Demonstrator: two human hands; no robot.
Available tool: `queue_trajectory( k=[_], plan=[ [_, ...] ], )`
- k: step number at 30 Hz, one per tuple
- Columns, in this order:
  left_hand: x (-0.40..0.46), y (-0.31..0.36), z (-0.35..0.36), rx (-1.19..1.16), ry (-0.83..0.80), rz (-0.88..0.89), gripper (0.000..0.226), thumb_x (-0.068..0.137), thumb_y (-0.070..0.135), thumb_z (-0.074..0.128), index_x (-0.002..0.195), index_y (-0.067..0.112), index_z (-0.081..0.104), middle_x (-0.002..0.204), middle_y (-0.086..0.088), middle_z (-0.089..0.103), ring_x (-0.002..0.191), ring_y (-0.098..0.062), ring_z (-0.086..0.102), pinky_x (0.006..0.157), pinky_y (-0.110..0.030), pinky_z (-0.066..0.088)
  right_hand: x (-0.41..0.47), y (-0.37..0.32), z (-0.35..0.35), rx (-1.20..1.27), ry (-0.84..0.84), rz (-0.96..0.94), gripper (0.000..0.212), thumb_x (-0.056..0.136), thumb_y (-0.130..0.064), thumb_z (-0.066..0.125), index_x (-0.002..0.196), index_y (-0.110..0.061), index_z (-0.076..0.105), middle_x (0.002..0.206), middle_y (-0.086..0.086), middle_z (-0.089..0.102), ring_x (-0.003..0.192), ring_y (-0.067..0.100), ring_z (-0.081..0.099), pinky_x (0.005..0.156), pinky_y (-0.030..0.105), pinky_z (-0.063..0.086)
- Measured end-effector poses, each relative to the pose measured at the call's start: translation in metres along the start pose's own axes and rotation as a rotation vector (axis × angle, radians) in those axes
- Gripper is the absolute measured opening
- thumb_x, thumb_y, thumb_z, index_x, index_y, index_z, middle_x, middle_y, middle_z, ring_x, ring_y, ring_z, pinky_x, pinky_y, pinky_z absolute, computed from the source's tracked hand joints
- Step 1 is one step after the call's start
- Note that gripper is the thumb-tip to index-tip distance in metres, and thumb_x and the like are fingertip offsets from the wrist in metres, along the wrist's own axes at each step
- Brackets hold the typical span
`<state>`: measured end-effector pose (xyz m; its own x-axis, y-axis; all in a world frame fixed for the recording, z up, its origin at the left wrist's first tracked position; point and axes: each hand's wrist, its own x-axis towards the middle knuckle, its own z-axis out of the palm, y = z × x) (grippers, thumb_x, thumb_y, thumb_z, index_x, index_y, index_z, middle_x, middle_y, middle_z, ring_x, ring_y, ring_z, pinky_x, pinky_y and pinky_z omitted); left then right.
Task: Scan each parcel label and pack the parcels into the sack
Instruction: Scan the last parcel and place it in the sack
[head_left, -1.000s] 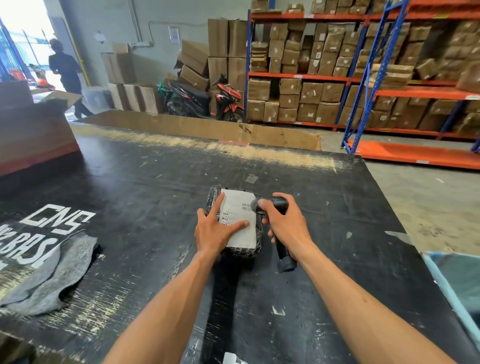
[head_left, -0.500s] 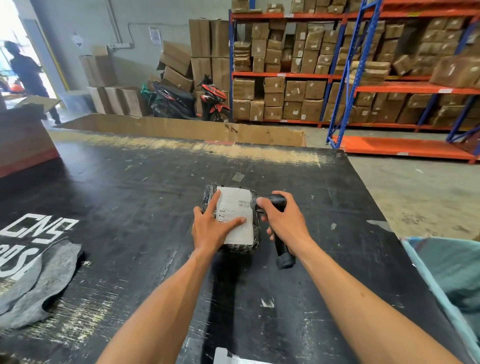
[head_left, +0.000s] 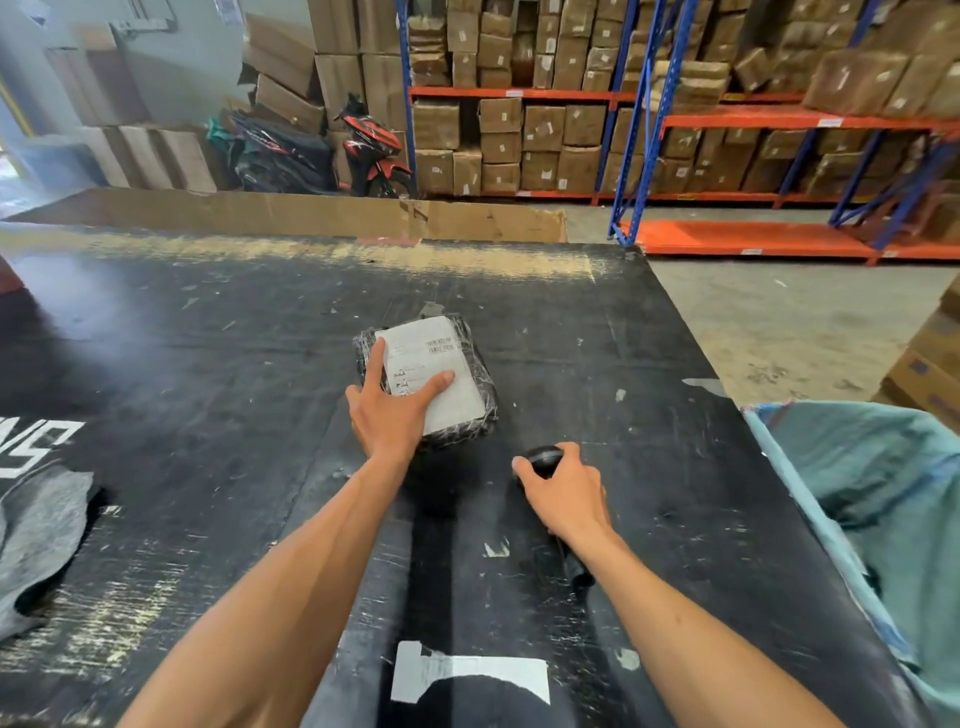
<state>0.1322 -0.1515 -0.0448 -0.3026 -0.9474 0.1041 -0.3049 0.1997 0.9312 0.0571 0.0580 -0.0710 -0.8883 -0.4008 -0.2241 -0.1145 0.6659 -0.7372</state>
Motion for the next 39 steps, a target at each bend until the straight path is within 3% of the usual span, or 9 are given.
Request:
queue_trajectory(
  k=[5, 10, 13, 16, 20, 25, 33, 35, 39],
  plan=[
    [-0.012, 0.009, 0.010, -0.054, -0.035, 0.002, 0.108, 0.049, 0.078, 0.082, 0.143, 0.064, 0.031, 0.111, 0.005, 0.043, 0.100, -0.016, 0.046, 0.097, -0.035, 0.040, 0.000, 0.011, 0.001, -0.105, -0.010, 0.012, 0.067, 0.093, -0.069, 0.059, 0.138, -0.022, 0.050, 0.120, 0.011, 0.068, 0.114, 0.037, 0.065, 0.097, 0.047, 0.056],
    [-0.026, 0.020, 0.025, -0.127, -0.090, -0.024, 0.108, 0.047, 0.081, 0.082, 0.142, 0.067, 0.031, 0.117, 0.007, 0.044, 0.107, -0.013, 0.045, 0.094, -0.033, 0.040, 0.001, 0.011, -0.010, -0.258, 0.010, -0.016, 0.090, 0.086, -0.085, 0.048, 0.154, -0.027, 0.034, 0.138, 0.012, 0.062, 0.128, 0.039, 0.058, 0.099, 0.049, 0.043],
    [-0.035, 0.033, 0.039, -0.152, -0.149, 0.001, 0.109, 0.046, 0.082, 0.082, 0.142, 0.065, 0.033, 0.123, 0.011, 0.046, 0.113, -0.009, 0.045, 0.094, -0.031, 0.038, 0.009, 0.021, -0.036, 0.039, 0.078, -0.107, 0.089, 0.086, -0.084, 0.052, 0.157, -0.035, 0.031, 0.146, 0.007, 0.055, 0.134, 0.031, 0.054, 0.105, 0.047, 0.043],
    [-0.052, 0.050, 0.059, -0.139, -0.235, 0.058, 0.108, 0.047, 0.083, 0.081, 0.143, 0.065, 0.034, 0.129, 0.015, 0.048, 0.116, -0.005, 0.044, 0.096, -0.031, 0.037, 0.021, 0.029, -0.077, 0.379, 0.111, -0.170, 0.081, 0.081, -0.085, 0.056, 0.151, -0.052, 0.033, 0.133, -0.004, 0.063, 0.114, 0.011, 0.064, 0.089, 0.030, 0.049],
    [-0.090, 0.075, 0.103, -0.201, -0.366, 0.127, 0.088, 0.062, 0.081, 0.075, 0.141, 0.064, 0.040, 0.127, 0.021, 0.047, 0.121, -0.001, 0.044, 0.099, -0.026, 0.036, 0.038, 0.041, -0.129, 0.507, 0.100, -0.234, 0.075, 0.079, -0.087, 0.057, 0.146, -0.073, 0.026, 0.126, -0.010, 0.069, 0.121, 0.016, 0.066, 0.109, 0.050, 0.049],
    [-0.151, 0.101, 0.174, -0.214, -0.506, 0.208, 0.045, 0.093, 0.072, 0.049, 0.136, 0.062, 0.049, 0.122, 0.011, 0.059, 0.113, 0.001, 0.055, 0.110, -0.038, 0.044, 0.047, 0.081, -0.184, 0.432, 0.104, -0.360, 0.092, 0.088, -0.061, 0.077, 0.163, -0.051, 0.027, 0.145, -0.038, 0.051, 0.129, -0.014, 0.053, 0.104, 0.017, 0.045],
    [-0.245, 0.133, 0.290, 0.086, -0.751, 0.358, 0.078, 0.089, 0.084, 0.017, 0.158, 0.048, 0.012, 0.134, 0.003, 0.051, 0.132, -0.025, 0.049, 0.091, -0.037, 0.045, 0.059, 0.213, -0.303, 0.575, 0.244, -0.153, 0.093, 0.084, -0.035, 0.090, 0.162, -0.039, 0.040, 0.144, -0.012, 0.061, 0.122, 0.001, 0.063, 0.099, 0.024, 0.058],
    [-0.267, 0.125, 0.315, 0.197, -0.732, 0.400, 0.081, 0.088, 0.084, 0.017, 0.158, 0.045, 0.014, 0.127, 0.003, 0.041, 0.123, -0.021, 0.044, 0.097, -0.044, 0.044, 0.064, 0.246, -0.325, 0.555, 0.271, -0.116, 0.094, 0.083, -0.035, 0.091, 0.162, -0.039, 0.041, 0.137, -0.018, 0.063, 0.117, -0.006, 0.064, 0.090, 0.014, 0.056],
    [-0.299, 0.095, 0.355, 0.365, -0.828, 0.459, 0.079, 0.097, 0.072, 0.025, 0.163, 0.030, 0.012, 0.163, -0.013, 0.019, 0.150, -0.026, 0.013, 0.124, -0.044, 0.015, 0.068, 0.310, -0.356, 0.434, 0.201, -0.053, 0.102, 0.075, -0.045, 0.090, 0.163, -0.038, 0.039, 0.135, -0.024, 0.059, 0.116, -0.008, 0.061, 0.079, 0.008, 0.050]
  ],
)
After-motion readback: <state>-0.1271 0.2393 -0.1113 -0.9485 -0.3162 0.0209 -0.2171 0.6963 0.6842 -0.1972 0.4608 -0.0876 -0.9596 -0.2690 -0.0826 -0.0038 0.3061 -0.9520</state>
